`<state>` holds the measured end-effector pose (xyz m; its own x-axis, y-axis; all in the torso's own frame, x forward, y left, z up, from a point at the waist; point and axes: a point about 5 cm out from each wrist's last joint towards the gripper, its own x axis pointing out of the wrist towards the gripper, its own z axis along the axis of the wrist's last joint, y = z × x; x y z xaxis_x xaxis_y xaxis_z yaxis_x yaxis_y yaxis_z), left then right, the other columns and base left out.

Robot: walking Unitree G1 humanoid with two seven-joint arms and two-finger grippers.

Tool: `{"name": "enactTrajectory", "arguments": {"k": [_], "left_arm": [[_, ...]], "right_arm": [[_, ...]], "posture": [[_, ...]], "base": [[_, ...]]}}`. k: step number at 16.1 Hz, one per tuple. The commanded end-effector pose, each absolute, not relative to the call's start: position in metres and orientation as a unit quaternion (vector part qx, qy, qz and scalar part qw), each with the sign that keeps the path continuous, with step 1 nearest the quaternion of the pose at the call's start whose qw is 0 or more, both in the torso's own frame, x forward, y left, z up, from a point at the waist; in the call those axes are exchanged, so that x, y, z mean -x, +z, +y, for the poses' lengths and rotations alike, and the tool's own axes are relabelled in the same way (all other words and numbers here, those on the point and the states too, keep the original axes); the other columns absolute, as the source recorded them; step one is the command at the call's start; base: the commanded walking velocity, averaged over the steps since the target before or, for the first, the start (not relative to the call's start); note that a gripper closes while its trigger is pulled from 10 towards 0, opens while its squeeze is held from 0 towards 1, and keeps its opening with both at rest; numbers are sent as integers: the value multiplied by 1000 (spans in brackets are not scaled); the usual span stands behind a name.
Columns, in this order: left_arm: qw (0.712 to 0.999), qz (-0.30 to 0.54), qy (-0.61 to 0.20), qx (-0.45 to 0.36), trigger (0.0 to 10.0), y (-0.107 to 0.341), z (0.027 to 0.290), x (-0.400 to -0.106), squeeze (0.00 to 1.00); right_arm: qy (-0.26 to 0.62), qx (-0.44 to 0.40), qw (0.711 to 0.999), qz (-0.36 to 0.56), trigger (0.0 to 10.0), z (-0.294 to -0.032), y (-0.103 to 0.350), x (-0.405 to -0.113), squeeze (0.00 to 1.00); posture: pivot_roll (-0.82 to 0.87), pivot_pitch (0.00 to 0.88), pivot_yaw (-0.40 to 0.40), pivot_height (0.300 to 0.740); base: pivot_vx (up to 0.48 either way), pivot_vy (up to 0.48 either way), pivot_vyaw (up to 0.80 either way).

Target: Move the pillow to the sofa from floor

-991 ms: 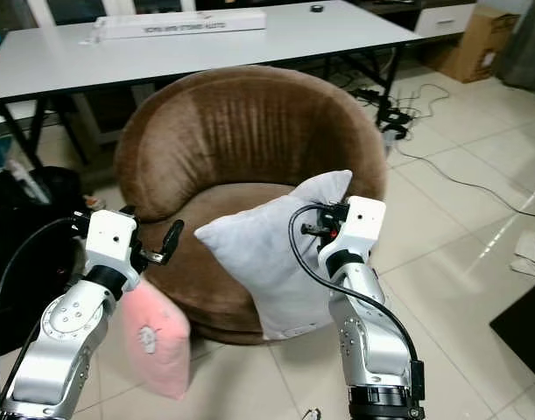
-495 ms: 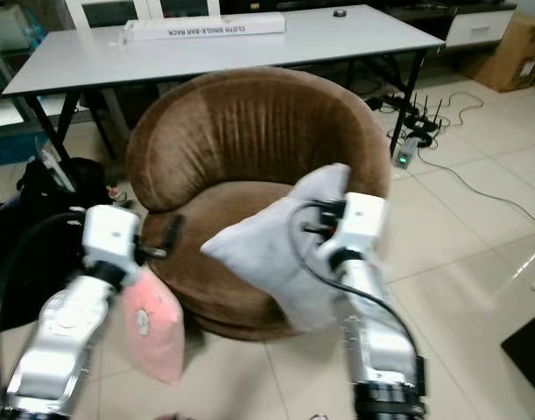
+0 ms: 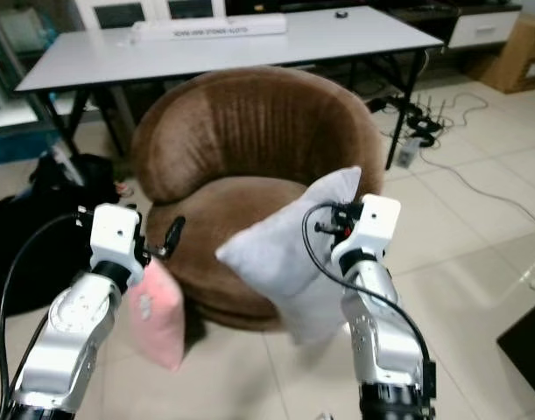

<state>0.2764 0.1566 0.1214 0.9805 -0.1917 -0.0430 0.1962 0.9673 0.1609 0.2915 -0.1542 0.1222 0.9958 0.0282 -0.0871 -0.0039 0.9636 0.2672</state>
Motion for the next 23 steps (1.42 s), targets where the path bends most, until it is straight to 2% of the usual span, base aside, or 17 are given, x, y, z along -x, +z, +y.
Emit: {"name": "enactTrajectory", "arguments": {"k": [1, 4, 8, 11, 21, 23], "left_arm": [[993, 7, -86, -83, 10000, 126, 162, -279, 0], [992, -1, -85, -89, 10000, 129, 164, -281, 0], [991, -3, -93, -91, 10000, 130, 162, -281, 0], [991, -2, -95, -92, 10000, 130, 161, -281, 0], [991, 0, -96, -95, 10000, 128, 163, -278, 0], [991, 0, -96, -95, 10000, 128, 163, -278, 0]], "right_arm": [[22, -136, 990, 19, 10000, -147, 135, -294, 0], [11, -139, 990, 19, 10000, -149, 134, -295, 0], [12, -146, 989, 22, 10000, -148, 134, -295, 0], [11, -147, 989, 24, 10000, -148, 134, -295, 0], [23, -136, 990, 20, 10000, -145, 136, -297, 0], [37, -123, 992, 18, 10000, -142, 137, -299, 0]], "posture": [[-15, 0, 47, 740], [-15, 0, 54, 740], [-15, 0, 58, 740], [-15, 0, 58, 740], [-4, 0, 44, 740], [-1, 0, 40, 740]], "base": [[0, 0, 0], [0, 0, 0], [334, 0, 0], [346, 0, -706], [351, 0, 0], [352, 0, 800]]}}
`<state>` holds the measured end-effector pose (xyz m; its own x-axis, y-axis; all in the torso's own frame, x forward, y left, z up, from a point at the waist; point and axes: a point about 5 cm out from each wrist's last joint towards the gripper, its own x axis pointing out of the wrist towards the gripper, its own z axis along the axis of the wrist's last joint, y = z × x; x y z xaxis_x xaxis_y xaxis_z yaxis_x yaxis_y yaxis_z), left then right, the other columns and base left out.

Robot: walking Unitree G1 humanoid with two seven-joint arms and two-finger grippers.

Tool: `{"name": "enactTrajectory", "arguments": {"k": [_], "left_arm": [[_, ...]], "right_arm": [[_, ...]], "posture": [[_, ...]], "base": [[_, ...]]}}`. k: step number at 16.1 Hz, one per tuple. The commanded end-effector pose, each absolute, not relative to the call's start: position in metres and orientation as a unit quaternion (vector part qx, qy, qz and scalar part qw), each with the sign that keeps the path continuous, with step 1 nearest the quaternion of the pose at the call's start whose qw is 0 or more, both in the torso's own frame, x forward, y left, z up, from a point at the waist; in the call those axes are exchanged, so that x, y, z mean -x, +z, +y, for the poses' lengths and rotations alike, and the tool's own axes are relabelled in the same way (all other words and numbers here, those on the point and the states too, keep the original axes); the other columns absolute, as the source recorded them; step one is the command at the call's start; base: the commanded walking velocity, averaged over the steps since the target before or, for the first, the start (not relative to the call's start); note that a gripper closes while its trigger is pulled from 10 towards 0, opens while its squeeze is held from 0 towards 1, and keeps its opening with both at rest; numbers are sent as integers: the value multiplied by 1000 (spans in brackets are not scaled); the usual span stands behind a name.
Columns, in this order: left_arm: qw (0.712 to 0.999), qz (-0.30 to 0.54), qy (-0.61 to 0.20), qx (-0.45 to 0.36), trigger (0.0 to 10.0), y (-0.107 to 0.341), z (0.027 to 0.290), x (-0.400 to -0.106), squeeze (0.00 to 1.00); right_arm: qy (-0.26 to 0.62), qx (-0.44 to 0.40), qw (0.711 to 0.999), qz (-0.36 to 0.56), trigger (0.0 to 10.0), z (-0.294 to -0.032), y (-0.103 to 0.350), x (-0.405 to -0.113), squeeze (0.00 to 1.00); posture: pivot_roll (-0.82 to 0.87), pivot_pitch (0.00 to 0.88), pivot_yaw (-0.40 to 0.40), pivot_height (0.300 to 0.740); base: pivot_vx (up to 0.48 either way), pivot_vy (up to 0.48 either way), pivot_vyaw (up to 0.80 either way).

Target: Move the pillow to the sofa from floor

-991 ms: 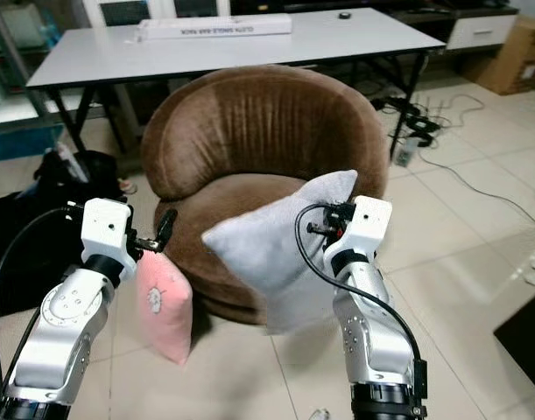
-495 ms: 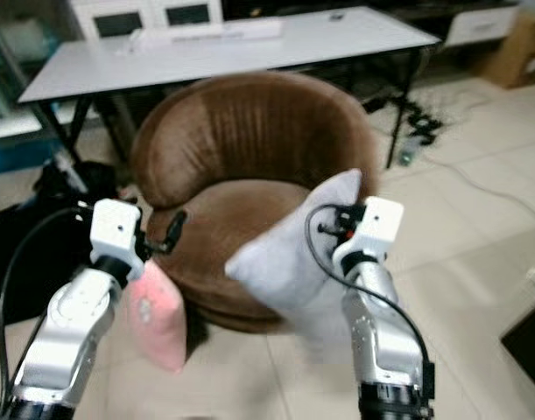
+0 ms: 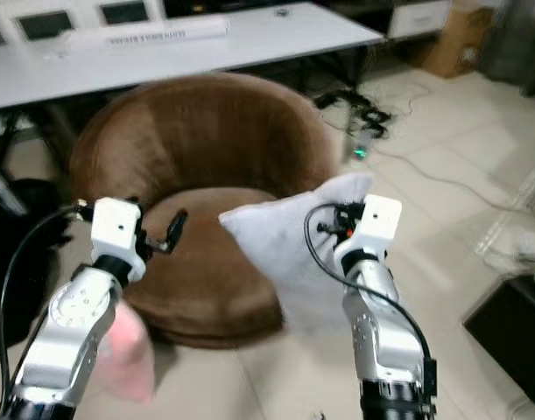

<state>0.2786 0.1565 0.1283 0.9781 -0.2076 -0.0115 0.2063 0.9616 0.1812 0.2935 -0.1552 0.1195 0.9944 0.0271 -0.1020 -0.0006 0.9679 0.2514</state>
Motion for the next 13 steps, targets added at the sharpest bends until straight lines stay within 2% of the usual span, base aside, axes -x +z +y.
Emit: {"name": "enactTrajectory", "arguments": {"k": [1, 3, 13], "left_arm": [[991, -1, -95, -96, 10000, 128, 164, -277, 0], [991, -1, -94, -97, 10000, 128, 164, -277, 0], [989, 2, -107, -106, 10000, 127, 163, -277, 0]], "right_arm": [[42, -120, 992, 18, 10000, -140, 137, -299, 0], [43, -124, 991, 19, 10000, -140, 137, -300, 0], [16, -144, 989, 16, 10000, -144, 135, -300, 0]], "posture": [[-1, 0, 40, 740], [5, 0, 33, 740], [0, 0, 50, 740]], "base": [[356, 0, 800], [354, 0, 800], [360, 0, 0]]}}
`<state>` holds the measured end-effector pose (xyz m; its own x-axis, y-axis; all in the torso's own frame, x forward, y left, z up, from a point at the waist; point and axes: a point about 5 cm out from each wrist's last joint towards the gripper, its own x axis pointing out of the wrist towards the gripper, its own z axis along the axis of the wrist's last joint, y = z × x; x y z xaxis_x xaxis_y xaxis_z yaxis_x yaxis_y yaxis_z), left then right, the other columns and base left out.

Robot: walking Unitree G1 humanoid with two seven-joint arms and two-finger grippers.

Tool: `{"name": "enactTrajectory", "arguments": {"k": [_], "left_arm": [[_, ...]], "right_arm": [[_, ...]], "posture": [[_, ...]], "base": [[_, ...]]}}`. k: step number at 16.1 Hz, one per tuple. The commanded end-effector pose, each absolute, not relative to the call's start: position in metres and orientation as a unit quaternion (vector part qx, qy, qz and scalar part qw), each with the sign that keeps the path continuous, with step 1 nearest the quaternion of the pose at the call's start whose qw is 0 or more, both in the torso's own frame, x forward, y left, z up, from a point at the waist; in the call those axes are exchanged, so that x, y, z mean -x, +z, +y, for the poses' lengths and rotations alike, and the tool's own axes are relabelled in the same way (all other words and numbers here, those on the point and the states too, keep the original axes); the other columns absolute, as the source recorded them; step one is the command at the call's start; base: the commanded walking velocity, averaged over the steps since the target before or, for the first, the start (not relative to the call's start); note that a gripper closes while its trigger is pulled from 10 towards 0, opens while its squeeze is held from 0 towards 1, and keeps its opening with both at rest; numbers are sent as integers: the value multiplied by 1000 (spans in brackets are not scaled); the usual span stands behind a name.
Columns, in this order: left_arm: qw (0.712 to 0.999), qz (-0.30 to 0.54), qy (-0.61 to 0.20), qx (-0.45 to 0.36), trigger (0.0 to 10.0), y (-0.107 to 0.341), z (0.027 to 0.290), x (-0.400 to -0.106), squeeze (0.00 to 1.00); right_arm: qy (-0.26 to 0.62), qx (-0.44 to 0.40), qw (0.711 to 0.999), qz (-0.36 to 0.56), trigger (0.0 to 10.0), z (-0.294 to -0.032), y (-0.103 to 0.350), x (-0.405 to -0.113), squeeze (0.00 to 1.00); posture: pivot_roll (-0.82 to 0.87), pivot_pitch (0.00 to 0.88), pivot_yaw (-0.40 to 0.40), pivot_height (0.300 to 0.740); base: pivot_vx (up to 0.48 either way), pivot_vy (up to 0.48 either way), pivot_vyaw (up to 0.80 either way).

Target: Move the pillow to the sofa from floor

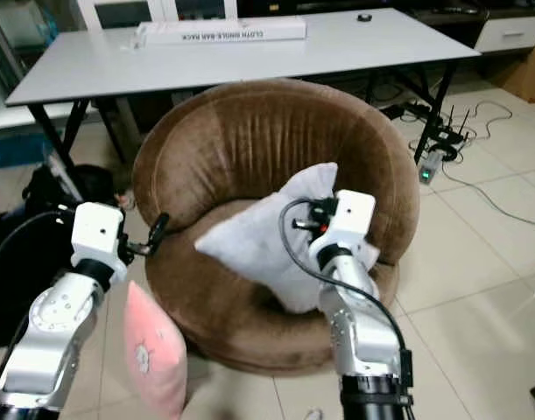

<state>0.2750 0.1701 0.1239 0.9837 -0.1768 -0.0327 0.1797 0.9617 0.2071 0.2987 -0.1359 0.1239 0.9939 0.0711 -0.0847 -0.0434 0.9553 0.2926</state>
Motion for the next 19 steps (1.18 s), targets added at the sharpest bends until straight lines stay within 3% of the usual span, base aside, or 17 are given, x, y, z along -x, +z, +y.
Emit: {"name": "enactTrajectory", "arguments": {"k": [1, 15, 19], "left_arm": [[988, 2, -108, -106, 10000, 127, 162, -277, 0], [987, 5, -115, -108, 10000, 126, 161, -278, 0], [981, 28, -151, -122, 10000, 116, 154, -271, 0]], "right_arm": [[14, -145, 989, 16, 10000, -145, 135, -300, 0], [-17, -140, 990, 7, 10000, -158, 138, -303, 0], [-31, -127, 991, 3, 10000, -167, 139, -307, 0]], "posture": [[-2, 0, 51, 740], [-3, 0, 55, 740], [0, 0, 53, 740]], "base": [[360, 0, 0], [361, 0, 0], [0, 0, 0]]}}
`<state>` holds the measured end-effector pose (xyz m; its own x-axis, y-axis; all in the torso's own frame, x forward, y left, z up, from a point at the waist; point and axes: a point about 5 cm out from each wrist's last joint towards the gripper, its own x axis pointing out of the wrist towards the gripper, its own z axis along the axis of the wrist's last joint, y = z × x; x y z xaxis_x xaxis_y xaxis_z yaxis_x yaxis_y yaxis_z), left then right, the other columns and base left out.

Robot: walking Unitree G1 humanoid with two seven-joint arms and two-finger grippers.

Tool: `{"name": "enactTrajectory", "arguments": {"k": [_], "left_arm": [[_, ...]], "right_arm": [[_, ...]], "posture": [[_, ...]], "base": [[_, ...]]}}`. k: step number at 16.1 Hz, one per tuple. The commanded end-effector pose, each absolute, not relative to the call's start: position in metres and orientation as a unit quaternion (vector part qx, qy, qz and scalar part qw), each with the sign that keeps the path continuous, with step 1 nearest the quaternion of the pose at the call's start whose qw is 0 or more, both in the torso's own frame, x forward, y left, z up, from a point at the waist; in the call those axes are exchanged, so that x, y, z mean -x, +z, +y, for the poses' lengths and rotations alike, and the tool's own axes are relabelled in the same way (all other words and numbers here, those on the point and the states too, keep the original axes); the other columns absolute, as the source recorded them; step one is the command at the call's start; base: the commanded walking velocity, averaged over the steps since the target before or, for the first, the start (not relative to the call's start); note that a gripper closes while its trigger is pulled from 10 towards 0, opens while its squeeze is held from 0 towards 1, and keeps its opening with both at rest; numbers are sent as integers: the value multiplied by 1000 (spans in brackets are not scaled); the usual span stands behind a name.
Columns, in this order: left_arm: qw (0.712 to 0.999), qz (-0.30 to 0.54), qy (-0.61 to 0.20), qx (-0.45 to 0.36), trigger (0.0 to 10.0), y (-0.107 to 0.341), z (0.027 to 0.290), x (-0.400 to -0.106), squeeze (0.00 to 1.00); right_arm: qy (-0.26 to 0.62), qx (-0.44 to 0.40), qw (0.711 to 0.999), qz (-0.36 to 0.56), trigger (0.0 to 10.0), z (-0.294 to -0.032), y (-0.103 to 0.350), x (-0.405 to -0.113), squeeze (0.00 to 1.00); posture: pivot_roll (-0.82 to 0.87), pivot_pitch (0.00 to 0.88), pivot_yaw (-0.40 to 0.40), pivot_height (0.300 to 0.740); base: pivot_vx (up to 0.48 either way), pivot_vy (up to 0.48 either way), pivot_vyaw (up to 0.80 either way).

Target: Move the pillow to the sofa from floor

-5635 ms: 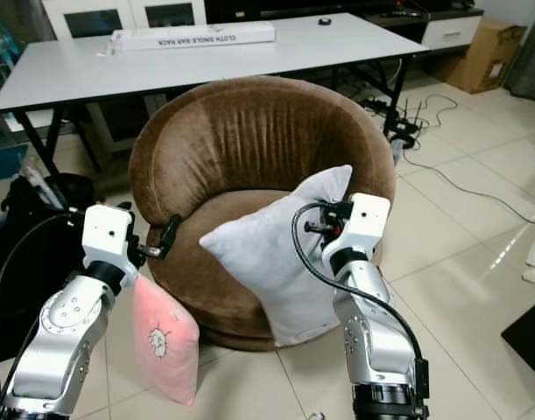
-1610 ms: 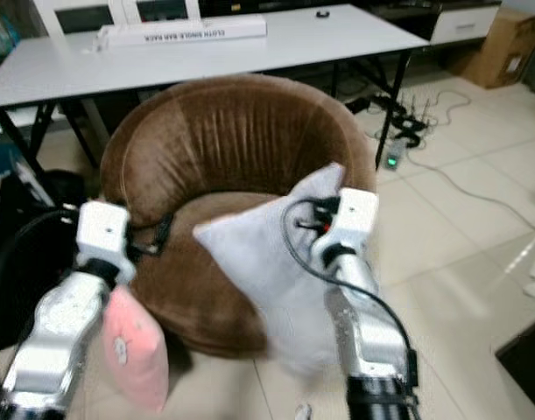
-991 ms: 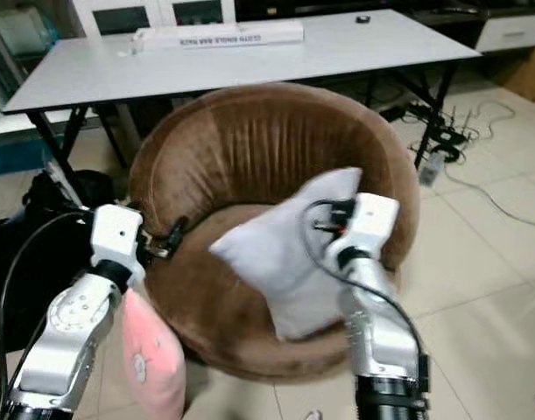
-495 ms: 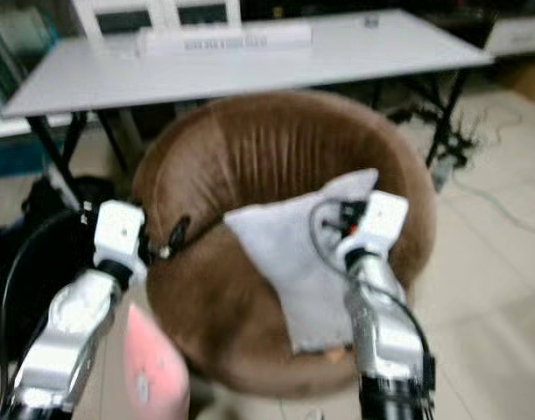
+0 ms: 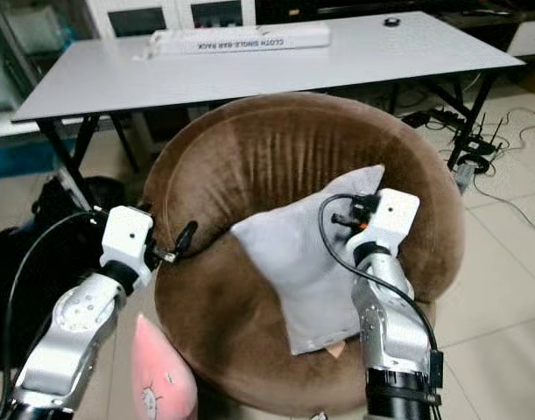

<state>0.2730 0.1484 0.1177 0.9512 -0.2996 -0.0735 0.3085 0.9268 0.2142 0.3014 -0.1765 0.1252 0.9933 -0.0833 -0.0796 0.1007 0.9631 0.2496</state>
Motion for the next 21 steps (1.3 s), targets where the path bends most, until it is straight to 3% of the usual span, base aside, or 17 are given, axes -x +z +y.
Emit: {"name": "enactTrajectory", "arguments": {"k": [1, 6, 9, 13, 17, 21], "left_arm": [[980, 31, -155, -124, 10000, 114, 154, -270, 0], [979, 34, -151, -129, 10000, 114, 159, -266, 0], [981, 38, -139, -132, 10000, 114, 165, -258, 0], [981, 54, -128, -136, 10000, 111, 175, -242, 0], [981, 75, -119, -136, 10000, 109, 177, -219, 0], [973, 70, -167, -140, 10000, 118, 162, -205, 0]], "right_arm": [[-34, -124, 992, 2, 10000, -169, 139, -308, 0], [-43, -96, 994, -23, 10000, -187, 152, -320, 0], [-31, -31, 998, -34, 10000, -206, 168, -347, 0], [16, 65, 997, -25, 10000, -205, 183, -385, 0], [103, 149, 983, 3, 10000, -154, 187, -407, 0], [168, 240, 954, 62, 10000, -99, 147, -397, 0]], "posture": [[0, 0, 53, 740], [13, 0, 34, 740], [39, 0, 4, 740], [83, 0, -28, 740], [144, 33, -65, 740], [243, 99, -99, 740]], "base": [[0, 0, 0], [0, 0, 0], [0, 0, 0], [0, 0, 0], [0, 0, 0], [0, 0, 0]]}}
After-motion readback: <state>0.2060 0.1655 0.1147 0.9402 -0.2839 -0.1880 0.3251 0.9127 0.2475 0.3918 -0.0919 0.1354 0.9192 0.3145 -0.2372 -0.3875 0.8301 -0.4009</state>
